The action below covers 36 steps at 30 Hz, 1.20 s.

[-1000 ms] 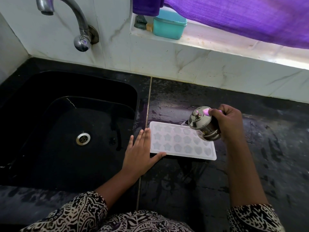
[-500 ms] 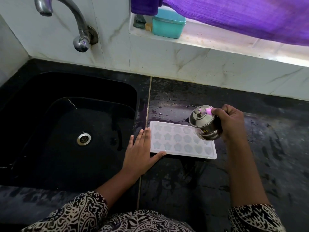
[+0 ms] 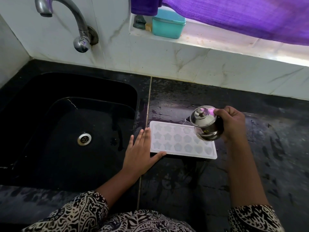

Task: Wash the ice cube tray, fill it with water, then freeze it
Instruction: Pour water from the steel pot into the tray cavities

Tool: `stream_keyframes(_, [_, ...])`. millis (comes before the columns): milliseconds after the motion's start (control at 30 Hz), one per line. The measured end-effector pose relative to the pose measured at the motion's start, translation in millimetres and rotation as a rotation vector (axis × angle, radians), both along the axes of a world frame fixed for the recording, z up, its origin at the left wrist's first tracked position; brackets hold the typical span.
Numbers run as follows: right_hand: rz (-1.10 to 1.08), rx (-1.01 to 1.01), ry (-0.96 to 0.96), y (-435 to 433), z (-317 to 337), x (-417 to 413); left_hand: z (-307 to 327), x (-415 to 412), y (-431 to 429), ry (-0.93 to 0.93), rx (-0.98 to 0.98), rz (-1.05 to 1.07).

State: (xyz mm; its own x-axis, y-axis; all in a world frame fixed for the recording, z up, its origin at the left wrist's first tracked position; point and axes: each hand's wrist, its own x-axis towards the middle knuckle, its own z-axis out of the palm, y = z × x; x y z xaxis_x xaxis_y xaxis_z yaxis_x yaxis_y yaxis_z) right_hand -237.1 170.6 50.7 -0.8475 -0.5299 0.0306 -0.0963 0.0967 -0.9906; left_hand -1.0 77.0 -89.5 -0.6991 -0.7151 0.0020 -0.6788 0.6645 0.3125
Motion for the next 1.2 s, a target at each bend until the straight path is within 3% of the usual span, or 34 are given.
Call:
stream_keyframes(100, [-0.048,-0.093,-0.122,3.9,-0.7,-2.7,0.3,0.7,0.0,-0.001,0.0,-0.003])
stream_keyframes(267, [-0.078,-0.112,-0.153,12.1,-1.8,-11.0,0.7,0.5,-0.5,-0.004,-0.005,-0.002])
stream_keyframes(733, [-0.051,0.093,0.101,22.2,-2.6,-22.2,2.9,0.2,0.7,-0.003,-0.004,0.0])
stream_keyframes(1200, [0.03,0.157,0.173,19.8,-6.4,-32.2,1.4,-0.8,0.6,-0.005,0.007,0.002])
